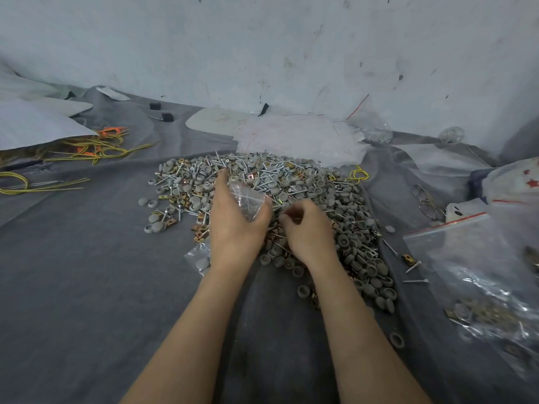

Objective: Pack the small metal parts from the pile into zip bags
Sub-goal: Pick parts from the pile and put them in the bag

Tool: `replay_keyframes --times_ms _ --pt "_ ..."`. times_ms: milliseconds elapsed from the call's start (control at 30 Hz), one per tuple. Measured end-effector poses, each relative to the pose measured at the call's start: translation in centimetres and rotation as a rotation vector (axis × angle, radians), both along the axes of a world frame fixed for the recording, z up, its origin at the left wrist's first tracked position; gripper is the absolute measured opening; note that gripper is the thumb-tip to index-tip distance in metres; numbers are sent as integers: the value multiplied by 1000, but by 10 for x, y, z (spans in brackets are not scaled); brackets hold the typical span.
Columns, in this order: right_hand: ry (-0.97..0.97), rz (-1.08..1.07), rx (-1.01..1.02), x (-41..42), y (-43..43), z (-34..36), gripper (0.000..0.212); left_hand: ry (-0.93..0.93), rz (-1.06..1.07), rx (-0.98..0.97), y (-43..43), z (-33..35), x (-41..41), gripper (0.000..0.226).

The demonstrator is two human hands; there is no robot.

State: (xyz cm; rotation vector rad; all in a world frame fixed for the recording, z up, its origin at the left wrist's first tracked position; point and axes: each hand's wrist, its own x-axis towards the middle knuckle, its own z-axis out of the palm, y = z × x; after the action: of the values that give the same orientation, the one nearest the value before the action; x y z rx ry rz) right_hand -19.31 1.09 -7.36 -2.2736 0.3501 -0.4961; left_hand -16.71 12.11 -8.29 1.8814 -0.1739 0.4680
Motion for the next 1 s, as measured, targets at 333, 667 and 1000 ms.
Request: replay_keyframes --times_ms 333,667,1000 --pt "-363 185 533 1 -5 8 22 7 -234 132 -6 -1 -10 83" --pt "-271 -239 30 -3 -18 3 18 -5 -135 119 -3 1 -8 84" --pt "139 -174 -470 6 -5 -14 32 -47 -78 128 -4 0 -8 84"
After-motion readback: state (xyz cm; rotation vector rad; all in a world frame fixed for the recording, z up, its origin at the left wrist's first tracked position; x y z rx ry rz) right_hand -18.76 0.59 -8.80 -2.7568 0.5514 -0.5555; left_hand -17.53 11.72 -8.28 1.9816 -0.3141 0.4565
